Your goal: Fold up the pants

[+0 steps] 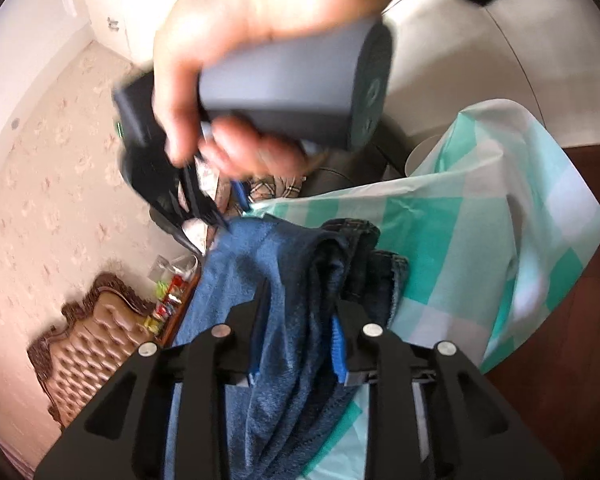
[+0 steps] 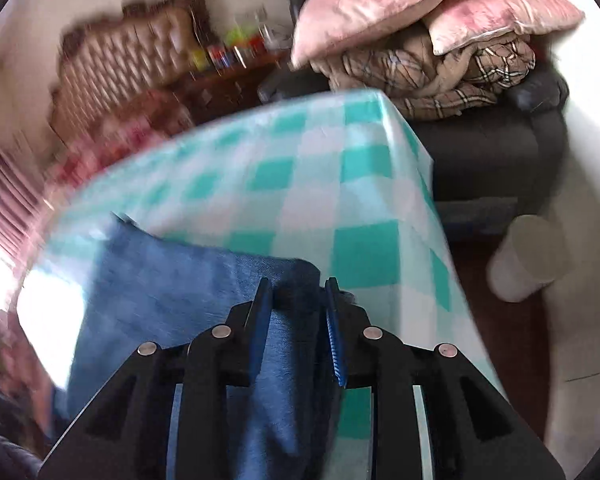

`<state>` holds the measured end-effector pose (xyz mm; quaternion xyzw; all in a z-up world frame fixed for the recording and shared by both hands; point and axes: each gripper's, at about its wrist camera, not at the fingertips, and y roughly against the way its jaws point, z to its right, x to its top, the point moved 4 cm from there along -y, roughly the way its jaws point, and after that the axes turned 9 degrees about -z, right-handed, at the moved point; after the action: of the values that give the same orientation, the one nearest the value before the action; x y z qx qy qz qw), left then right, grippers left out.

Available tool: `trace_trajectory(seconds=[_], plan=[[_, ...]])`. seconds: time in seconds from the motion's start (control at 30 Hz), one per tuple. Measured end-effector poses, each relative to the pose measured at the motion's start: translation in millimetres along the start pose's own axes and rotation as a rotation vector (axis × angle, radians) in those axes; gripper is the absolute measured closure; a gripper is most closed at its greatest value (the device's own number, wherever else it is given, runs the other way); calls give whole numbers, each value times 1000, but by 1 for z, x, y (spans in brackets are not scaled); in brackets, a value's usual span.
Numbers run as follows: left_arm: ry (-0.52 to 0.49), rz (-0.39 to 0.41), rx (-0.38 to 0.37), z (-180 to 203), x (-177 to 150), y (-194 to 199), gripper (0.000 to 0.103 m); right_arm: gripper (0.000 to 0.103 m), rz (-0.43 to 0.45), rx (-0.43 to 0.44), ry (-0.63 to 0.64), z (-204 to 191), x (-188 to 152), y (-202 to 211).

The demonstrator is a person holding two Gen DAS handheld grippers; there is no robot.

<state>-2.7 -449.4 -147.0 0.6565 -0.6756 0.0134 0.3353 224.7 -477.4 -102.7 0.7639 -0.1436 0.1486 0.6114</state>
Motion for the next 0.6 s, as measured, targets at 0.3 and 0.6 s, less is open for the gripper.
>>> trace_trajectory(seconds=[0.3, 0.6], plan=[[126, 142, -299, -24, -5, 41, 48, 76, 29, -83, -34, 11, 6, -5], [669, 10, -372, -198, -59, -46, 22, 47, 187, -308, -168, -22, -79, 66]])
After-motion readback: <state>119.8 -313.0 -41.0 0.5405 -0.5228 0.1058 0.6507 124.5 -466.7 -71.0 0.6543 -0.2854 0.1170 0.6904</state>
